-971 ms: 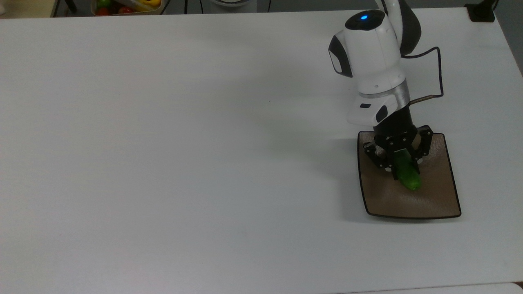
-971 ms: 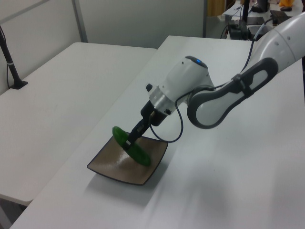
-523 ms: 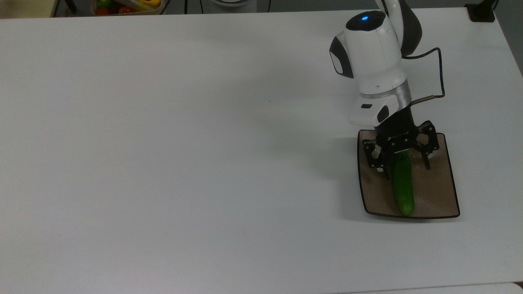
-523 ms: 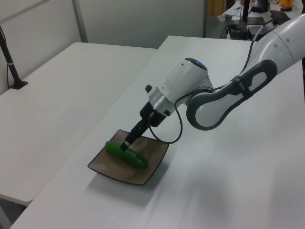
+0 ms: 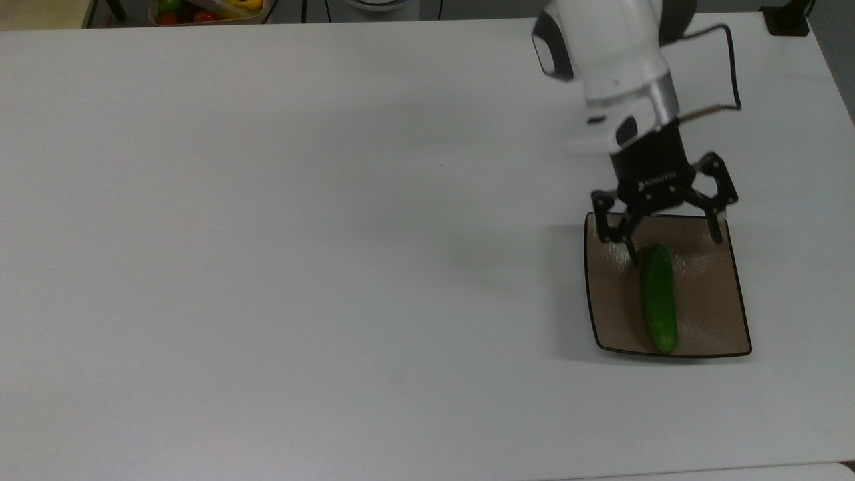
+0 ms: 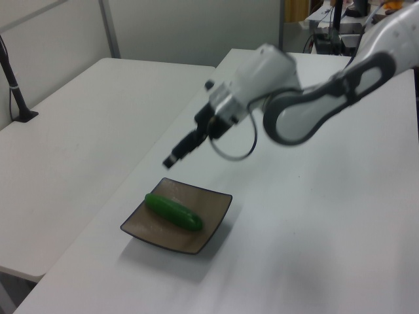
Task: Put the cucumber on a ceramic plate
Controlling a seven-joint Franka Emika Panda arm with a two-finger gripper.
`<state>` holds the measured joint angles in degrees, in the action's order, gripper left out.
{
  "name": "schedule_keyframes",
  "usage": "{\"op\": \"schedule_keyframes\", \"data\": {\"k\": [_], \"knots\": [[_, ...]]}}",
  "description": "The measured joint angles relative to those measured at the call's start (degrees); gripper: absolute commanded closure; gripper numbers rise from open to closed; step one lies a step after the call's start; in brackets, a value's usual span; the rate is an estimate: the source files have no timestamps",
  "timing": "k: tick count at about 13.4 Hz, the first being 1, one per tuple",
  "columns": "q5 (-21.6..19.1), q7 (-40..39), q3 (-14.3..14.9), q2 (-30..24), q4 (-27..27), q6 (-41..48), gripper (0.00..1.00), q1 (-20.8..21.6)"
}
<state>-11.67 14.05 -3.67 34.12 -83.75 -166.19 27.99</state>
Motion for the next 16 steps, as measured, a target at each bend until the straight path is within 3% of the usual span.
{"op": "schedule_keyframes", "data": {"k": [3, 7, 10, 13, 16], "knots": [[0.0, 0.0, 0.44, -11.05, -5.8, 12.9, 0.0, -3.74], [0.56, 0.0, 3.88, -22.22, -6.66, 36.23, 0.0, -7.45], [4.45, 0.01, 6.3, -29.87, -7.12, 54.32, 0.0, -8.61], [6.5, 0.33, 6.65, -34.47, -7.43, 68.49, 0.0, -11.1], [6.69, 0.34, 6.87, -38.02, -7.98, 75.58, 0.0, -15.82]]}}
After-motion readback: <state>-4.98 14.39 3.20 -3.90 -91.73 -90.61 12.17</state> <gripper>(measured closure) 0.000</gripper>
